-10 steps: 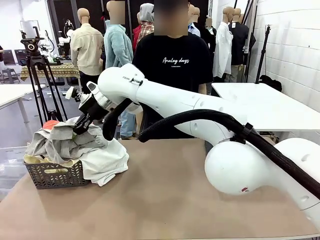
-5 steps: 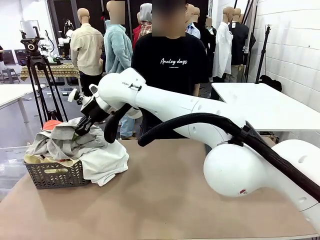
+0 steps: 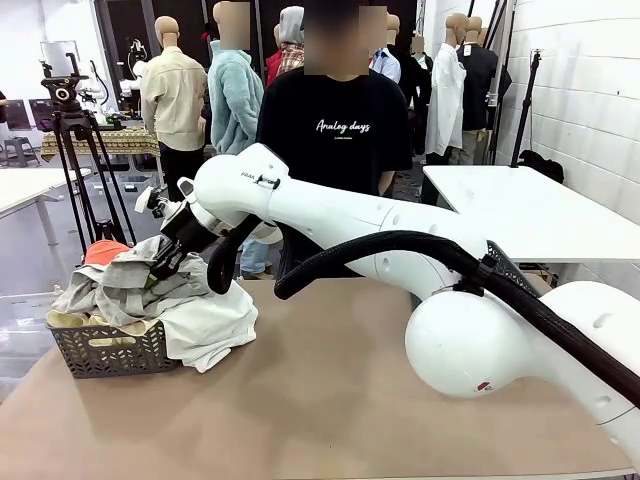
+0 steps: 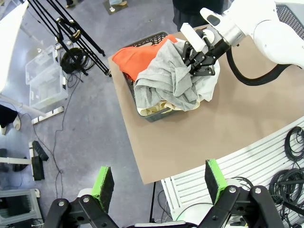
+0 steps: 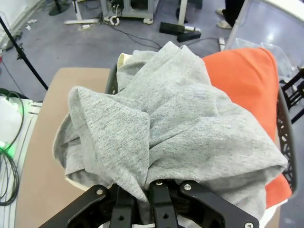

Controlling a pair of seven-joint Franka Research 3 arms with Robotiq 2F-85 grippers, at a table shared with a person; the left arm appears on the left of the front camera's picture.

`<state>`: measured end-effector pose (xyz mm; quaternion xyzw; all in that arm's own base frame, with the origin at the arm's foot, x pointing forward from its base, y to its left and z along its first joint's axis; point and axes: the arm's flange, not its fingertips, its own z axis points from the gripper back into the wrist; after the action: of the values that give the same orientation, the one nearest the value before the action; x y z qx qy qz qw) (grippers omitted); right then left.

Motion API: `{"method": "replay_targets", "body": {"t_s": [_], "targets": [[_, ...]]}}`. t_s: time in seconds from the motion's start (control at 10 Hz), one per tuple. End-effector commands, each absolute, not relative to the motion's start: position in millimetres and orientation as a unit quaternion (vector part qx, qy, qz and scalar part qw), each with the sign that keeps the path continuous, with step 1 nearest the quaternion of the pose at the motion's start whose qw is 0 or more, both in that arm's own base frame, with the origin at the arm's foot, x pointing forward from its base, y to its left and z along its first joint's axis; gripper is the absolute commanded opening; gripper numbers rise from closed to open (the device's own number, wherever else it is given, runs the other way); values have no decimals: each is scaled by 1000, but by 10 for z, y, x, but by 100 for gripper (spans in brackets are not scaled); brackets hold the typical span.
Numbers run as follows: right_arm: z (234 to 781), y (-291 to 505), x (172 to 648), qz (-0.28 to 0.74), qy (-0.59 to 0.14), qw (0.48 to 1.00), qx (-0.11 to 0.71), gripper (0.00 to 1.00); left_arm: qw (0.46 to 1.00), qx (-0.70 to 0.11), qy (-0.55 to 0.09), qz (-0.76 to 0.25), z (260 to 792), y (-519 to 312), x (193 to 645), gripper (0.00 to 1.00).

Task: Sort the tops and bottoms.
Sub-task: Sort the clothes according to human instructions.

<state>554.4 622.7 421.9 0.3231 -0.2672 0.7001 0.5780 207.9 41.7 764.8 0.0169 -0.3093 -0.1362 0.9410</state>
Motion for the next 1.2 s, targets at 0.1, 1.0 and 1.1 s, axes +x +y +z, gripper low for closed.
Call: {"method": "replay_targets", "body": {"t_s": [0.1, 1.0, 1.1], "targets": [[4563, 7401, 6744, 702, -263, 579, 320, 35, 943, 22, -305, -133, 7654, 430, 2058, 100], [5078, 7192, 6546, 680, -205, 626, 323, 100, 943, 22, -305, -133, 7654, 430, 2058, 100], [5220, 7207, 6563, 677, -184, 648, 297, 100, 943, 22, -305, -133, 7654, 430, 2058, 100]]}}
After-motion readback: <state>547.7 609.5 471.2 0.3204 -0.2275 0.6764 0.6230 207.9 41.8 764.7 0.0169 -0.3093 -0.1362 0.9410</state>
